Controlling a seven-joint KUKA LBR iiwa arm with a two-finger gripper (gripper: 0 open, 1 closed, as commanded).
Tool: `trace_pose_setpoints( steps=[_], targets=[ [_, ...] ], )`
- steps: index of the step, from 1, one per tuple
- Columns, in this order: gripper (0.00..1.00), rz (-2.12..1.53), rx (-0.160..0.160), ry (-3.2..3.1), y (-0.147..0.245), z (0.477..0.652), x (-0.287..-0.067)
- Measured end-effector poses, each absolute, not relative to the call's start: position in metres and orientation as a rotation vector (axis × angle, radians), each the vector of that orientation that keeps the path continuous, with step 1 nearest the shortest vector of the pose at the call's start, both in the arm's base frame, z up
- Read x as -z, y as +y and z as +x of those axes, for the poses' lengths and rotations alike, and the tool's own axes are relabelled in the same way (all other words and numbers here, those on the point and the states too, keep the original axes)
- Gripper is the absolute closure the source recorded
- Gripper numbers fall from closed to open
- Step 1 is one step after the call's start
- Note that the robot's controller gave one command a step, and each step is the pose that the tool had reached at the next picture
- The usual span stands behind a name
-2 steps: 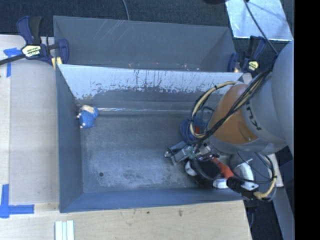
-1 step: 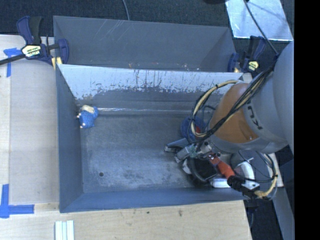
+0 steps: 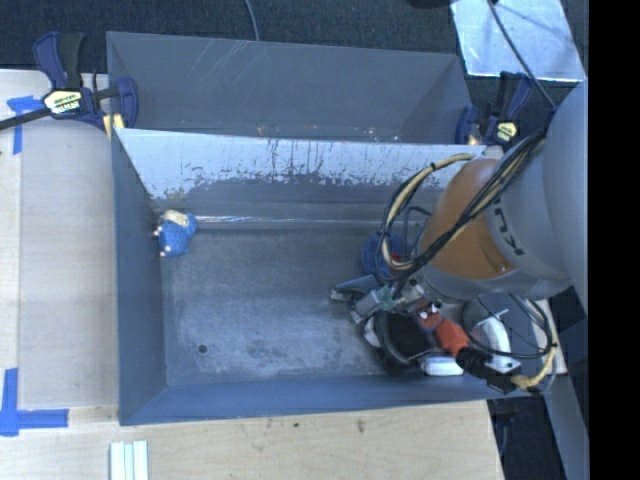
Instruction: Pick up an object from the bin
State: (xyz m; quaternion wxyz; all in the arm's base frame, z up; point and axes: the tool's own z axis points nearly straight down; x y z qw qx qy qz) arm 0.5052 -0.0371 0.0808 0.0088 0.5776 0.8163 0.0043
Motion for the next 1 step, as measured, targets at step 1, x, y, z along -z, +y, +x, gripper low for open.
trace_pose_setpoints(
  steps=[1],
  targets=[
    [1.0, 1.803, -0.007, 2.563, -0.0363, 0.5075, -0.0979]
  ],
)
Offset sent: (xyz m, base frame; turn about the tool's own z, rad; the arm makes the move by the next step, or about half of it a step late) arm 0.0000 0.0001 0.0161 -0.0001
